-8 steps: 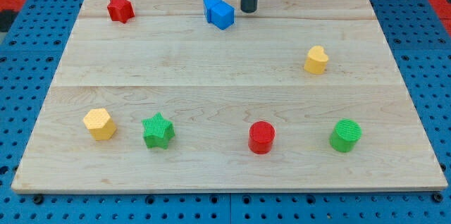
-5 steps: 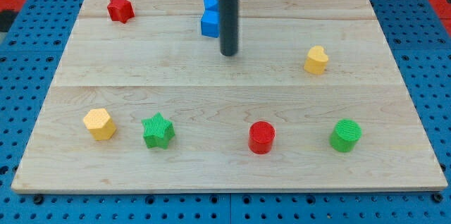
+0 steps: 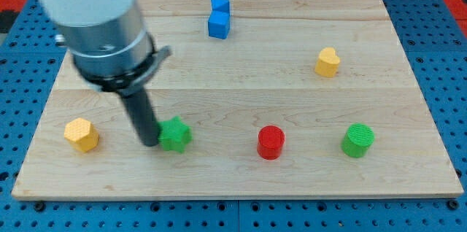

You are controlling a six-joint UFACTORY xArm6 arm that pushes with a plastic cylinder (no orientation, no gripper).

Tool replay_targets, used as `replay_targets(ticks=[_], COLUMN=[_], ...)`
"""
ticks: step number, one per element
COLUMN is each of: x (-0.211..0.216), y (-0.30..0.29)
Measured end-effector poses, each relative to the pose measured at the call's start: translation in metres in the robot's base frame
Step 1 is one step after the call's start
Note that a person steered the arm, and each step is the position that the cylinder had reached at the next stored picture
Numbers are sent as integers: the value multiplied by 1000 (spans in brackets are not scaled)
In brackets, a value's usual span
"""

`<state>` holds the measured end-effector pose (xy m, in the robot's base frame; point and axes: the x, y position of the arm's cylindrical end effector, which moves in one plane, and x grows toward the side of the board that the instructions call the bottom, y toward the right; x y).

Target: Move the green star towards the top right side of the board

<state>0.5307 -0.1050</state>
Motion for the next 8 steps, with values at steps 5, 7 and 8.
replay_targets(ticks=[5, 7, 8], x=[-99, -146, -202], y=[90, 116, 147])
